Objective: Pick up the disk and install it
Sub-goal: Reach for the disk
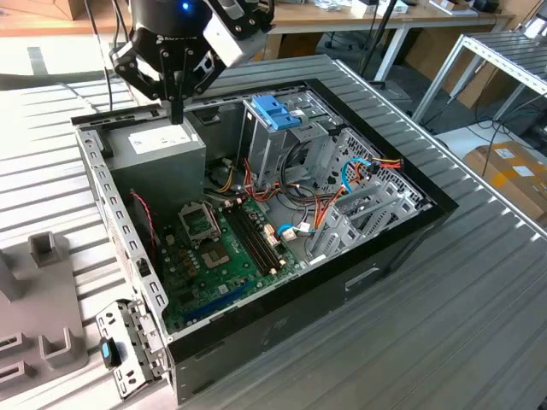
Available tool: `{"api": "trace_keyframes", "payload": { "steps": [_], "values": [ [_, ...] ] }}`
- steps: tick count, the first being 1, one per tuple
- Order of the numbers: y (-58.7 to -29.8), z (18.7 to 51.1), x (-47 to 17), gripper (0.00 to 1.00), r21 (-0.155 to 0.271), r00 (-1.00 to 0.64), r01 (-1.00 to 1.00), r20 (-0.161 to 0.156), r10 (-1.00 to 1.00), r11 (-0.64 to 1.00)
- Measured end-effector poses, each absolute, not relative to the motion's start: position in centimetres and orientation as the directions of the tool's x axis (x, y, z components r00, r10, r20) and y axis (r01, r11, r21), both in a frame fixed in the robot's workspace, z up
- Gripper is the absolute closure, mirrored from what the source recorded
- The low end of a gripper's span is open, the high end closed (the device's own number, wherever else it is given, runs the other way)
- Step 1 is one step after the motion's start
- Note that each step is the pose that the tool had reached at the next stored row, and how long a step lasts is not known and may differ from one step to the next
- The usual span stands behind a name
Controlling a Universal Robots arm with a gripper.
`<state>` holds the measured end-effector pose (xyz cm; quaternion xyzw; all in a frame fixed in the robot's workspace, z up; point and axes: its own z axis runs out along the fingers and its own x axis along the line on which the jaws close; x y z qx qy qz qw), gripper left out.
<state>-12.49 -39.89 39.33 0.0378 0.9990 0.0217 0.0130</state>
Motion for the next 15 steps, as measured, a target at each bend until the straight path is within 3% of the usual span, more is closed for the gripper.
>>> {"api": "trace_keyframes", "payload": {
  "steps": [15],
  "values": [
    [-39.89, 39.33, -13.05, 0.89, 0.044, -0.997, 0.075, -0.024, 0.076, 0.996]
  ]
}}
